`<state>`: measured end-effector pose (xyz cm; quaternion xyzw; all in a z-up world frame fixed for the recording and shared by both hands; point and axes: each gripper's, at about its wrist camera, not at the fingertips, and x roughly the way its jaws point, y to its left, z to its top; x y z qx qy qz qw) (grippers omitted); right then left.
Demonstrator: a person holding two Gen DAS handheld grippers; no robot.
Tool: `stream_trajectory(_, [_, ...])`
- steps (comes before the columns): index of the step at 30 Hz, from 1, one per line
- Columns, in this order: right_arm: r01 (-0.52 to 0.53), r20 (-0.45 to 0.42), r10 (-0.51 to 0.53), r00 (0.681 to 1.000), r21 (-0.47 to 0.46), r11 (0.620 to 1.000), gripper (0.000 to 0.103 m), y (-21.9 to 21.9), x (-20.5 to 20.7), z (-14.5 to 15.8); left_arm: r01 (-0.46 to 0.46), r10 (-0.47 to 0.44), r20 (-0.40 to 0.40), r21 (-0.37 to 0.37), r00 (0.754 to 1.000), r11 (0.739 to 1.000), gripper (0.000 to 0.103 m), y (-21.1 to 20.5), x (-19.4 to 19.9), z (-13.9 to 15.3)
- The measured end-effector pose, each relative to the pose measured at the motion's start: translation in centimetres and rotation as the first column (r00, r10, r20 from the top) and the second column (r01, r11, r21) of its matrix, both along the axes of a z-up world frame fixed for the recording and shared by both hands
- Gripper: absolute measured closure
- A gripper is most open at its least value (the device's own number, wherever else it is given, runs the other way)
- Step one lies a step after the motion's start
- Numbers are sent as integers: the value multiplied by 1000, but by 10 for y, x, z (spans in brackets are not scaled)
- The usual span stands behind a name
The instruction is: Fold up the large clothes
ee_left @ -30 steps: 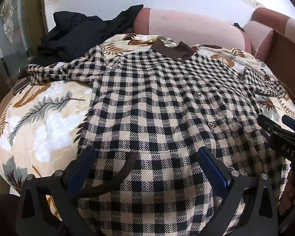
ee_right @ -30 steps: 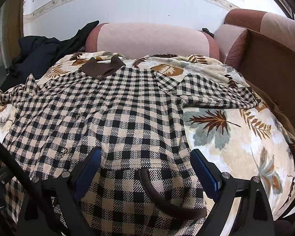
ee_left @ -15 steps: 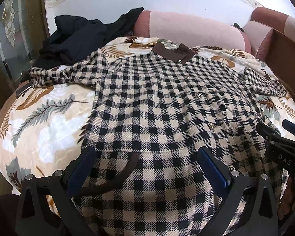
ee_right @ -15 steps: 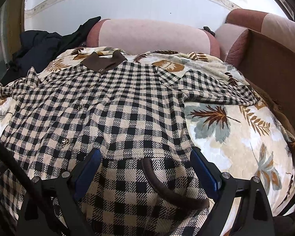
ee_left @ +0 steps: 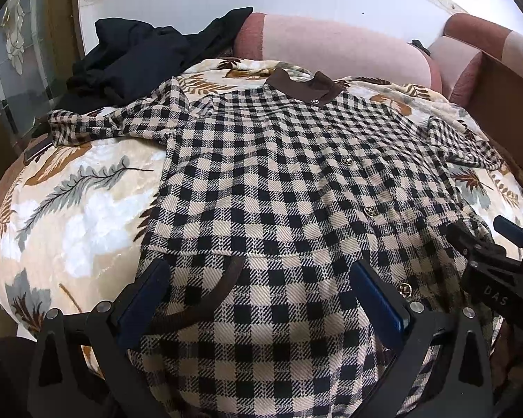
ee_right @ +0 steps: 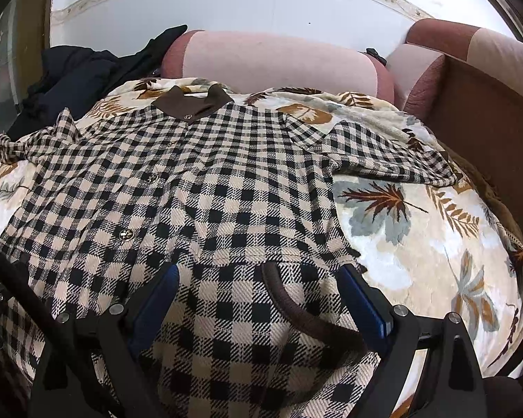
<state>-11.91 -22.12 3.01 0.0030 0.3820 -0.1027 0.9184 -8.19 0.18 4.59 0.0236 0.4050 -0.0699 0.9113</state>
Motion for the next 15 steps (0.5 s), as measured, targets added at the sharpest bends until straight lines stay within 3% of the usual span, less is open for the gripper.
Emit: stream_trajectory(15, [-13, -10, 13, 1000, -12, 1000, 8, 6, -7, -2, -11, 10, -27, -18, 1000, 1000, 0, 4, -2, -4])
